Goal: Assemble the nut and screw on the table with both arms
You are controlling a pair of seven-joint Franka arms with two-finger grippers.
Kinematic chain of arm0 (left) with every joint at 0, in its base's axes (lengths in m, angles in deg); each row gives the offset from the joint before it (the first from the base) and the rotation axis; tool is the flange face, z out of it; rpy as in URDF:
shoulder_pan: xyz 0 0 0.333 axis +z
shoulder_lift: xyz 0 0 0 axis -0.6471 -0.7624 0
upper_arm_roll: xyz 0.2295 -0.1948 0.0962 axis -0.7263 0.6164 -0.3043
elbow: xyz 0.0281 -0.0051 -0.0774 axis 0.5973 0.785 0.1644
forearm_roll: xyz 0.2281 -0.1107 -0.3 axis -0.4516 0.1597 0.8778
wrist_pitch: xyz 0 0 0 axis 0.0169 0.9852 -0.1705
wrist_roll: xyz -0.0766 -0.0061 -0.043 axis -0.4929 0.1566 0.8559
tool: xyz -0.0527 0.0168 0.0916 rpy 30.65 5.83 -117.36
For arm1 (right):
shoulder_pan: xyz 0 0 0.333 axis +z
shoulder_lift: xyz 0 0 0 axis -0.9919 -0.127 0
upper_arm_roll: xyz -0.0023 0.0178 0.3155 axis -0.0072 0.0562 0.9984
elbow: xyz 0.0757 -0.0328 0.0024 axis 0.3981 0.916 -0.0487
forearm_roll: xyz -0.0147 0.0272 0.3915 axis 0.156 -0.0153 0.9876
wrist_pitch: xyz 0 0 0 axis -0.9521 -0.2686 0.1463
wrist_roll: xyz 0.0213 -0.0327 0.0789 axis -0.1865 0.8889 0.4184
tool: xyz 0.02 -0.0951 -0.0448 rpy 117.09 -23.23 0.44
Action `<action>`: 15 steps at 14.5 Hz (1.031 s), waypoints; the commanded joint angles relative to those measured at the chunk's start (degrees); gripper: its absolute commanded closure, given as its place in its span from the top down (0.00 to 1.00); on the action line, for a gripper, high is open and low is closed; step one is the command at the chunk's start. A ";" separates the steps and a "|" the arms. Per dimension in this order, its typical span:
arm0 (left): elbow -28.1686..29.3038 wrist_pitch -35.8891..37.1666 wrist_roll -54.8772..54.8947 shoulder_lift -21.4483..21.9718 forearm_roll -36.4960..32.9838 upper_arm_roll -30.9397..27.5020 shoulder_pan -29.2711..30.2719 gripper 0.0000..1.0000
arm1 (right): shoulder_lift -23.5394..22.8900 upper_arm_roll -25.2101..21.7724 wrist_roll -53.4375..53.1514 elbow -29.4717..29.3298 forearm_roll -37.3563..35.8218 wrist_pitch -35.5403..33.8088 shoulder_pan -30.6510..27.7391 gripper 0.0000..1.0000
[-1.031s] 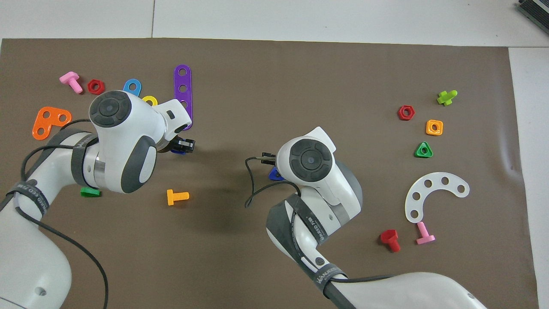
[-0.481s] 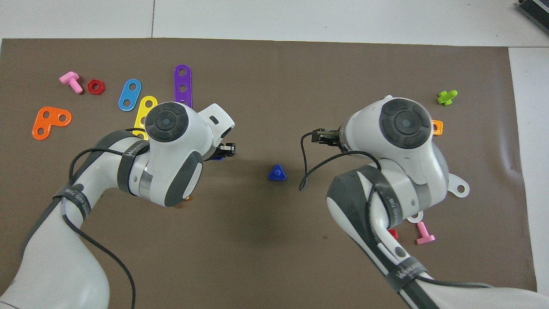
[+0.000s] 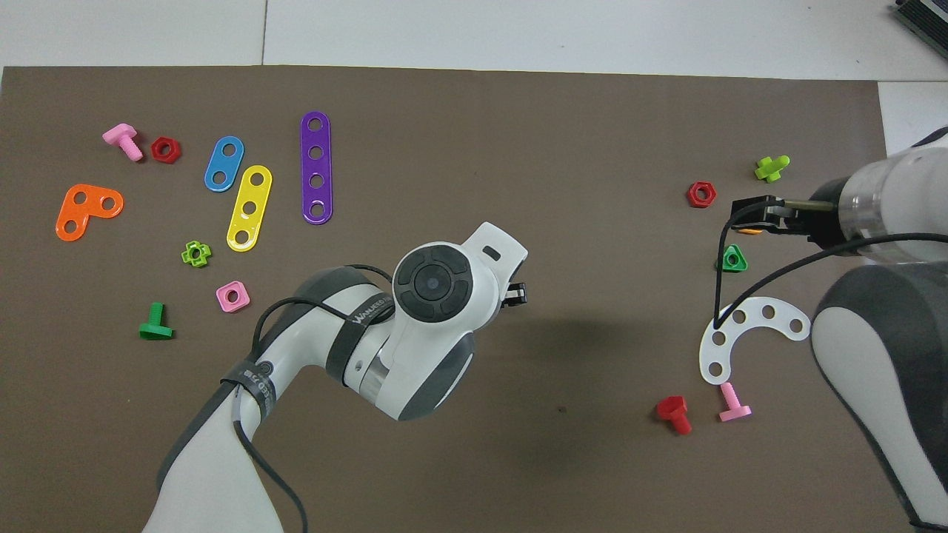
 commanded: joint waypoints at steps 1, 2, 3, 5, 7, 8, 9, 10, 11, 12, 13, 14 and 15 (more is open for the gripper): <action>-1.08 -1.05 -0.71 -2.65 1.28 -1.25 -1.54 0.00 | -1.27 0.53 2.47 -5.93 0.60 -5.26 -1.28 1.00; -0.90 -0.96 -0.62 -2.74 1.11 -1.25 -1.46 0.00 | -2.14 0.62 2.47 -8.39 0.60 -7.37 -1.28 1.00; -0.73 -0.96 -0.62 -2.83 1.02 -1.25 -1.46 0.00 | -3.45 0.62 2.47 -11.20 0.60 -9.30 -1.28 1.00; -0.72 -0.96 -0.62 -2.92 0.84 -1.34 -1.37 0.00 | -4.69 0.62 2.47 -14.47 0.60 -12.03 -1.20 1.00; -0.72 -0.96 -0.62 -2.92 0.14 -1.42 -1.02 0.00 | -4.78 0.62 2.56 -13.78 0.68 -12.40 -0.93 1.00; -0.90 -0.87 -0.53 -2.92 -0.12 -1.42 -0.93 0.00 | -4.52 0.71 2.91 -13.17 0.68 -12.48 -0.85 1.00; -0.90 -0.87 -0.62 -2.92 -0.13 -1.42 -0.93 0.00 | -4.35 0.62 3.26 -12.64 0.68 -12.48 -0.84 1.00; -0.90 -0.87 -0.62 -2.92 -0.13 -1.42 -0.93 0.00 | -4.17 0.62 3.53 -12.46 0.68 -12.48 -0.84 1.00; -0.81 -0.87 -0.62 -2.92 -0.13 -1.42 -0.84 0.00 | -4.00 0.62 4.05 -12.02 0.68 -12.48 -0.93 1.00; -0.81 -0.87 -0.62 -3.01 -0.13 -1.51 -0.67 0.00 | -3.91 0.62 4.58 -11.67 0.68 -12.40 -0.93 1.00; -0.81 -0.87 -0.62 -3.01 -0.21 -1.51 -0.58 0.00 | -3.82 0.62 4.67 -11.58 0.68 -12.48 -0.93 1.00; -0.81 -0.96 -0.62 -3.01 -0.21 -1.51 -0.49 0.00 | -3.82 0.62 4.76 -11.58 0.68 -12.48 -0.93 1.00; -0.90 -0.87 -0.62 -3.01 -0.56 -1.51 -0.49 0.00 | -3.82 0.62 4.85 -11.58 0.68 -12.48 -0.93 1.00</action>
